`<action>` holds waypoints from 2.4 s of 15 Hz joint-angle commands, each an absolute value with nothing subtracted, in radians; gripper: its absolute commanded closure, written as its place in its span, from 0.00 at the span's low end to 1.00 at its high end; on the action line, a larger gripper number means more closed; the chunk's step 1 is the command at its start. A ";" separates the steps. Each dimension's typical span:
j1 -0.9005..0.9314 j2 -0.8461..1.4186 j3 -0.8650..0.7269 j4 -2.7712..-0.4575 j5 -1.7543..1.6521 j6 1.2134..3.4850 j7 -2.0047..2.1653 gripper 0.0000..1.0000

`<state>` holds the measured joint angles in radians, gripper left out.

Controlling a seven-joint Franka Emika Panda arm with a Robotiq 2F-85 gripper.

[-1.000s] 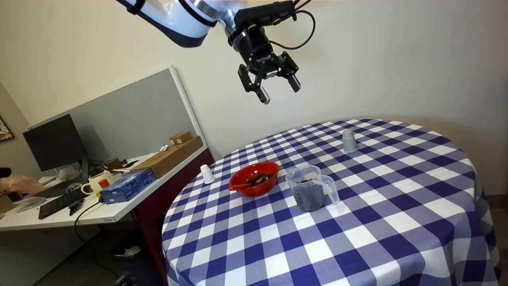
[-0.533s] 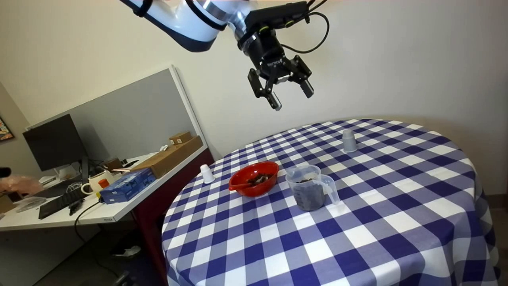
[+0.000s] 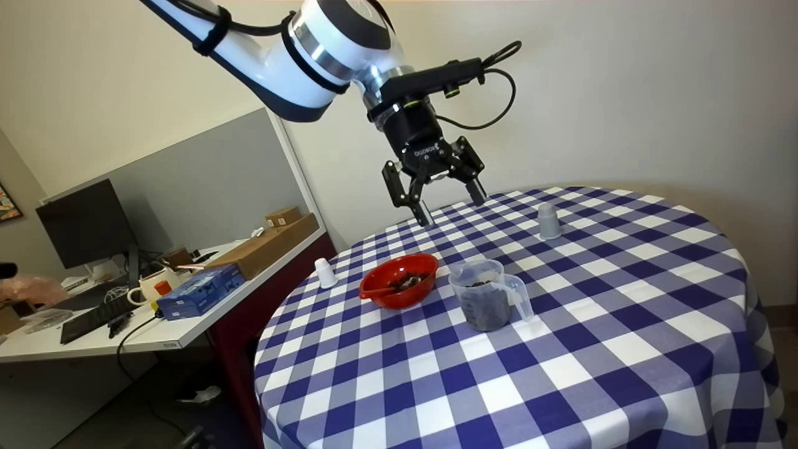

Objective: Pick up the jug and pour some of its contents into the bow

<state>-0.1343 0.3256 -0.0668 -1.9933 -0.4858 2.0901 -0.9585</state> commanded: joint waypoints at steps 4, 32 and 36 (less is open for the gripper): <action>-0.172 0.264 -0.097 -2.138 -0.471 2.236 -0.933 0.00; -0.186 0.591 -0.106 -1.844 -0.467 2.184 -0.954 0.00; -0.192 0.570 -0.110 -1.862 -0.471 2.172 -0.949 0.00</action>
<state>-0.1861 0.5800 -0.1089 -1.8716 -0.4849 2.2008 -0.9416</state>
